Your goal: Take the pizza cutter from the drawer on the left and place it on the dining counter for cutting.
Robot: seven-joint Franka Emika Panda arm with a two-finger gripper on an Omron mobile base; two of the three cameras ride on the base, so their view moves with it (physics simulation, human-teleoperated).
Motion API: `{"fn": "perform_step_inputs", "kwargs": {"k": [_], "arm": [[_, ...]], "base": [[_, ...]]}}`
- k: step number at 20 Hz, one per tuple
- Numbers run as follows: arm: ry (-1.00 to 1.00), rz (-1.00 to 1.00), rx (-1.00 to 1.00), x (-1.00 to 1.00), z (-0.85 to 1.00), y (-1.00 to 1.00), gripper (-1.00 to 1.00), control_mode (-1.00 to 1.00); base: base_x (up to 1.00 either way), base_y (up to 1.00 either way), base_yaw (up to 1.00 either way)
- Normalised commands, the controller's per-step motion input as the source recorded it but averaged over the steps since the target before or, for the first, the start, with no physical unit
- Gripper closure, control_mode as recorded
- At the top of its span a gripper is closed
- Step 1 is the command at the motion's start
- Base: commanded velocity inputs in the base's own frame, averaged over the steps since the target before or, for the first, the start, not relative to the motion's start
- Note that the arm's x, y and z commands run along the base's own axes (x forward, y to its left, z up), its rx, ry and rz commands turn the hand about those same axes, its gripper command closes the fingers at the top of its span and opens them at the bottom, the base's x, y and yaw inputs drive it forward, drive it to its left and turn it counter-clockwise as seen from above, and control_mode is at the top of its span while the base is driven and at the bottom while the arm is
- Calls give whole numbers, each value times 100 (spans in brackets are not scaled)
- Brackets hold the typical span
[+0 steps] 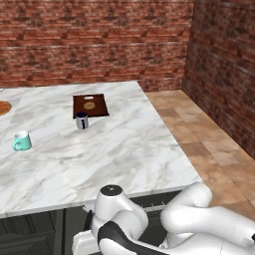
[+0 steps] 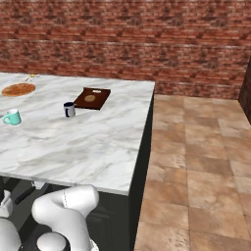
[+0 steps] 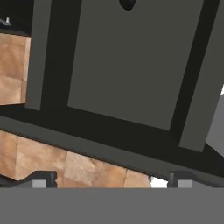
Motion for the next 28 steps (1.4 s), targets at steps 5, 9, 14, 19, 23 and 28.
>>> {"fn": "perform_step_inputs", "kwargs": {"k": [5, 9, 14, 19, 23, 28], "arm": [[0, 0, -6, 7, -4, -6, -100, -100], [0, 0, -6, 15, -13, -7, -100, -100], [0, 0, 0, 15, -32, 0, -100, -100], [0, 0, 0, 9, -40, 1, -100, -100], [0, 0, 0, -1, -38, 10, -100, -100], [0, 0, 0, -15, -32, 19, -100, -100]], "base": [[0, 0, 0], [0, 0, 0], [0, 0, 0], [0, 0, 0], [0, 0, 0], [0, 0, 0]]}}
